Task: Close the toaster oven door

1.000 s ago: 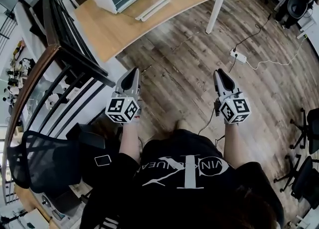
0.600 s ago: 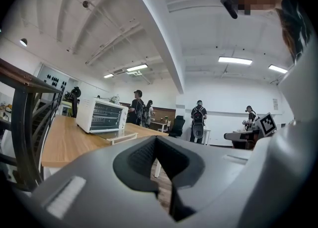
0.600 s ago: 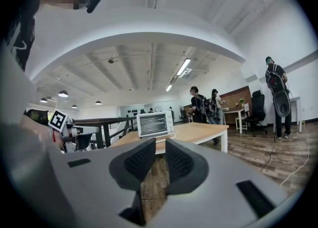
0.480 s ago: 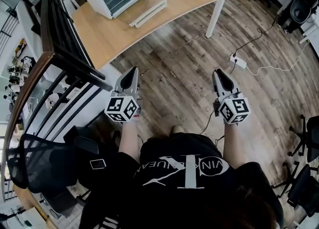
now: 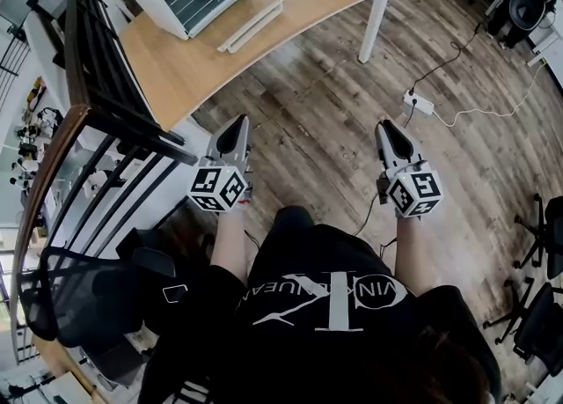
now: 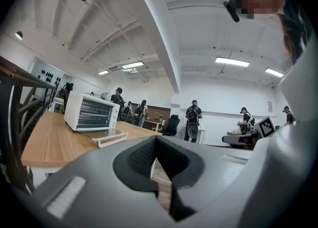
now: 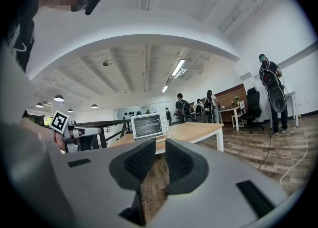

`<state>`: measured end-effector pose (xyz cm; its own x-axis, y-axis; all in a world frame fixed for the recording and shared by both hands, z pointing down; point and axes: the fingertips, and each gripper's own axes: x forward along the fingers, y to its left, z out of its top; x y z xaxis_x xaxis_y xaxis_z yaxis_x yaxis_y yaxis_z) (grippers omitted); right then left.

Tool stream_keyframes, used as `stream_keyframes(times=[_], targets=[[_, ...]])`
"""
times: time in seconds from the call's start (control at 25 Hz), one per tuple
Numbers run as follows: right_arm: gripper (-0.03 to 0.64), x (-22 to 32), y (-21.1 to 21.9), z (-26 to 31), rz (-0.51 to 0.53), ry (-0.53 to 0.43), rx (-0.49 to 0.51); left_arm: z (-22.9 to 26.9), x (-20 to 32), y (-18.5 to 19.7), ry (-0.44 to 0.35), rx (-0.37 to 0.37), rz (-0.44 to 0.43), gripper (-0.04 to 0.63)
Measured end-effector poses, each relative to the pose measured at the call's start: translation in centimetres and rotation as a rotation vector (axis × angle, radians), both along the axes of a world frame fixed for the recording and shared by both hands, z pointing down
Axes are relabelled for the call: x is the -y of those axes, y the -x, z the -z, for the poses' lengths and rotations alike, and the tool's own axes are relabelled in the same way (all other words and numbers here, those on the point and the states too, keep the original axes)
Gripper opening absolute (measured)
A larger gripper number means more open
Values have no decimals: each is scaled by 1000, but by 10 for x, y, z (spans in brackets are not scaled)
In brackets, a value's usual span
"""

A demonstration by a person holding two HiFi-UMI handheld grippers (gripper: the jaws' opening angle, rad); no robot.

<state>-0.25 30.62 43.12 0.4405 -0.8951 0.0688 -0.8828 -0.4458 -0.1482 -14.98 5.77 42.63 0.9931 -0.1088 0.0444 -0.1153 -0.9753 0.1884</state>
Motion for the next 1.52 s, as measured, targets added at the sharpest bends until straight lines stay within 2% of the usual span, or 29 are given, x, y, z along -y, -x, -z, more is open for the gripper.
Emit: stream_keyframes(times=[0.44,0.68,1.52], targets=[[26,16,-17,-3,26,4,1,-5,16,-18,6,-2,22,-2],[26,43,-45,-3,51,16,-6,-9,40,-48,25,-24,39,-2],[26,164,-162,-10,120,59,30,-21,148,-159,57,10,86,-2]])
